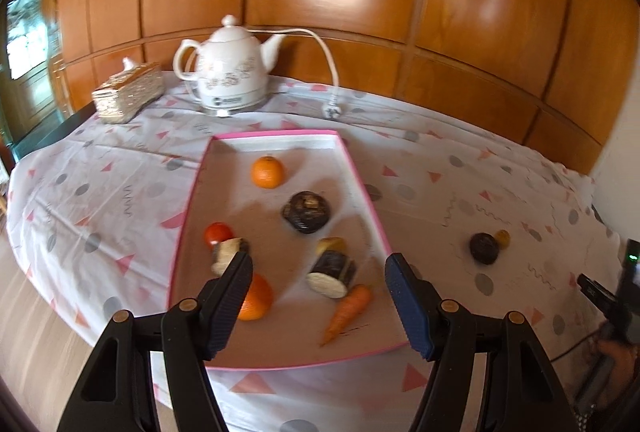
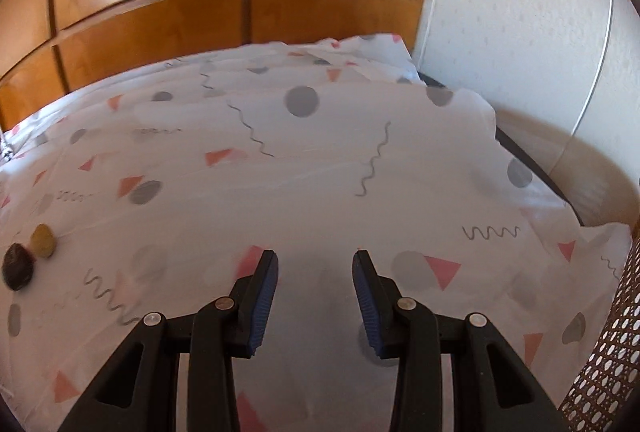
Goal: Organize fruits
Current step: 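Move the left gripper to the small yellow fruit and close on it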
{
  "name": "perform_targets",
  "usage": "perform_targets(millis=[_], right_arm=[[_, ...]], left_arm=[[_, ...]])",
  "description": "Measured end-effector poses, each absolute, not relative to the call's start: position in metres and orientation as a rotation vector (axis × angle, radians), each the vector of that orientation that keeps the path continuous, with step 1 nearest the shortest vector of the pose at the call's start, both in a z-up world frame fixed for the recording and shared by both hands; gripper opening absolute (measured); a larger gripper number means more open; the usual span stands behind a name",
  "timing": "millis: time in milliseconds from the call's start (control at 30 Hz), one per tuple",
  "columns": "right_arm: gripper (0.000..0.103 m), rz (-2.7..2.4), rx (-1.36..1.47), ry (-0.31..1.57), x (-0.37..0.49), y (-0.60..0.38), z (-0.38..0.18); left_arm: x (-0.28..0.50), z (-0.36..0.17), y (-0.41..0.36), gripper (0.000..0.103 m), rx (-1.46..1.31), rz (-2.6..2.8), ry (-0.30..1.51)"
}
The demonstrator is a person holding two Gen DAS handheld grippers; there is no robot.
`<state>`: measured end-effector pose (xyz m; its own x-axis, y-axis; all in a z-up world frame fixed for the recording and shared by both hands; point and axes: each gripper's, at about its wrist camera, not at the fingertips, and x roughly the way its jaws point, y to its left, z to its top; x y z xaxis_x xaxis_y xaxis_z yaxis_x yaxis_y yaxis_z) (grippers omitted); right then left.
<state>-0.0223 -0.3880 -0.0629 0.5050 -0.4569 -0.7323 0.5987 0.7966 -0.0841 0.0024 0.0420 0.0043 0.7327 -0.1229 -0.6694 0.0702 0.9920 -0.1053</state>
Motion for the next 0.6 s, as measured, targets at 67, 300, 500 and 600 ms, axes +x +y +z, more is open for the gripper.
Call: perform_targets(millis=[67, 300, 500, 600], right_arm=[[0.039, -0.631, 0.202, 0.830, -0.021, -0.393, -0.067], [0.039, -0.547, 0.165, 0.823, -0.010, -0.384, -0.069], [0.043, -0.565, 0.180, 0.810, -0.009, -0.385, -0.071], [0.044, -0.610, 0.233, 0.804, -0.014, -0.391, -0.072]], left_arm=[[0.006, 0.005, 0.034, 0.069, -0.061, -0.127, 0.751], [0.021, 0.001, 0.006, 0.069, -0.039, -0.230, 0.813], [0.031, 0.002, -0.027, 0.069, 0.005, -0.359, 0.840], [0.041, 0.002, -0.045, 0.069, 0.027, -0.390, 0.850]])
